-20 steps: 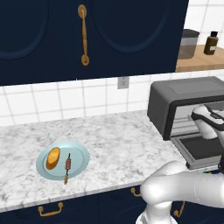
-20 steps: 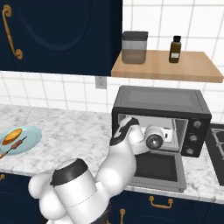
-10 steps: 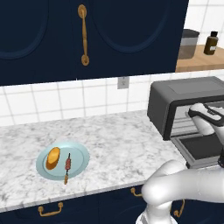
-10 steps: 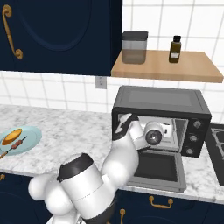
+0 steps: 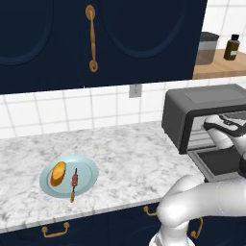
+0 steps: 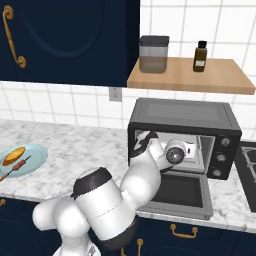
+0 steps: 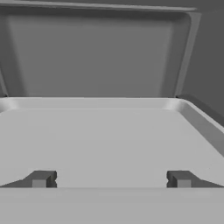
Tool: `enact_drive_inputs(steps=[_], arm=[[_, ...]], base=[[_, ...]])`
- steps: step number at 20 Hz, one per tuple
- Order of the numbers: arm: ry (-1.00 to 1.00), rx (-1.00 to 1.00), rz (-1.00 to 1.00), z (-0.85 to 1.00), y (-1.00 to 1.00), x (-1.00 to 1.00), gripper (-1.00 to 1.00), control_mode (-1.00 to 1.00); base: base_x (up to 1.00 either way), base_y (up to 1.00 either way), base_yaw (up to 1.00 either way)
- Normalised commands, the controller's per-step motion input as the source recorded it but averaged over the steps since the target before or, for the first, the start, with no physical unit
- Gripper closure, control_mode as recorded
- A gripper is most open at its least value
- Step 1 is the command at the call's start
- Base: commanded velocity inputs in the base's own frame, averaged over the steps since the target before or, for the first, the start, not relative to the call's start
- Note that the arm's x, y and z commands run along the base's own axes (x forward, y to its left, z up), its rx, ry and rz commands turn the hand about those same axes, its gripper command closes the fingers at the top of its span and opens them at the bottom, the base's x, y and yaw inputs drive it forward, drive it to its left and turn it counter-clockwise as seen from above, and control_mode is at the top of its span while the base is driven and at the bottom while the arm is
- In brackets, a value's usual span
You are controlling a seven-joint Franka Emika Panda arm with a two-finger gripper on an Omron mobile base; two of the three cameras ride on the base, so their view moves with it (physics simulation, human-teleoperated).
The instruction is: Pick up the kebab skewer and baguette bread, and place them inside the toaster oven. Close the toaster oven door and start by setting the timer.
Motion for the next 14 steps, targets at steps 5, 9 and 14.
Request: enact_drive_inputs(steps=[5,9,14], arm=[[0.16,0.0,0.01,-0.42,0.0,-0.14,-1.0,-1.0],[0.11,0.0,0.03,-0.74,0.0,-0.64,-1.0,-1.0],[0.08,0.0,0.03,-0.74,0.0,-0.87,-1.0,-1.0]], base=[[0.0,0.0,0.0],[0.0,0.0,0.0],[0.0,0.0,0.0]])
